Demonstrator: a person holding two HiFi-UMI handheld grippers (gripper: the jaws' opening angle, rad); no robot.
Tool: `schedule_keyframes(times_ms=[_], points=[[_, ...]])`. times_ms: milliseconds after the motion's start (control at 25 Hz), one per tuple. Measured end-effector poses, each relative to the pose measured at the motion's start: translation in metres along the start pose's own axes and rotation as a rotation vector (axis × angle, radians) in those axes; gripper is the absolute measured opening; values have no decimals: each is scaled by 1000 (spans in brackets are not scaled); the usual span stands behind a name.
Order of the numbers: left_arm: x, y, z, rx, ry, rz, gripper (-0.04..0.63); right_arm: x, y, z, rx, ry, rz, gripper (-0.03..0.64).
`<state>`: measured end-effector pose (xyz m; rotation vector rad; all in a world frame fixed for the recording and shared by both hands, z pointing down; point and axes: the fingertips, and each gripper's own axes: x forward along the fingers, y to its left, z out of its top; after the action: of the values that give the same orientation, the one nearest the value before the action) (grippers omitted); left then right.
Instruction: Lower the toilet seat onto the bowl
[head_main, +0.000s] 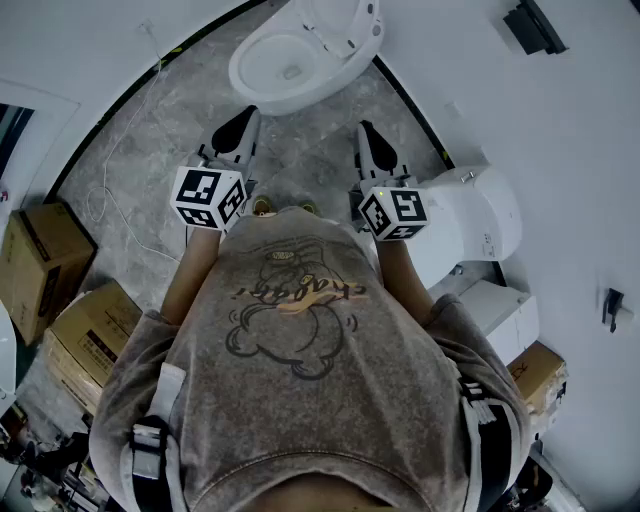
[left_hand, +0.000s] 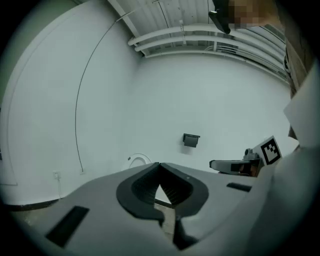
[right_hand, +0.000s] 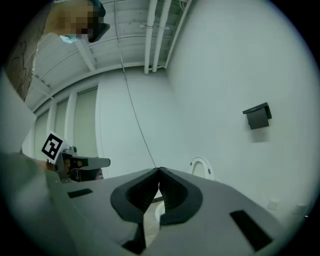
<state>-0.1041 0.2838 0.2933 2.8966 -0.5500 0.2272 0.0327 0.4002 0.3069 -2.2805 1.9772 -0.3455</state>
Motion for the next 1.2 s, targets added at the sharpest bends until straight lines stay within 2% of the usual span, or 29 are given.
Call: schedule_keyframes(times_ms=[320, 600, 920, 1200], points=[[5, -9, -8, 0, -12, 34, 9, -11, -15, -8, -9, 12, 15, 26], [31, 2, -10, -2, -5, 44, 9, 9, -30, -20, 16, 26, 29, 26], [97, 50, 6, -3, -18, 10, 9, 82, -51, -21, 18, 34, 24, 26], [159, 121, 40, 9, -6, -36, 9, 175, -70, 8, 8, 14, -16, 26]])
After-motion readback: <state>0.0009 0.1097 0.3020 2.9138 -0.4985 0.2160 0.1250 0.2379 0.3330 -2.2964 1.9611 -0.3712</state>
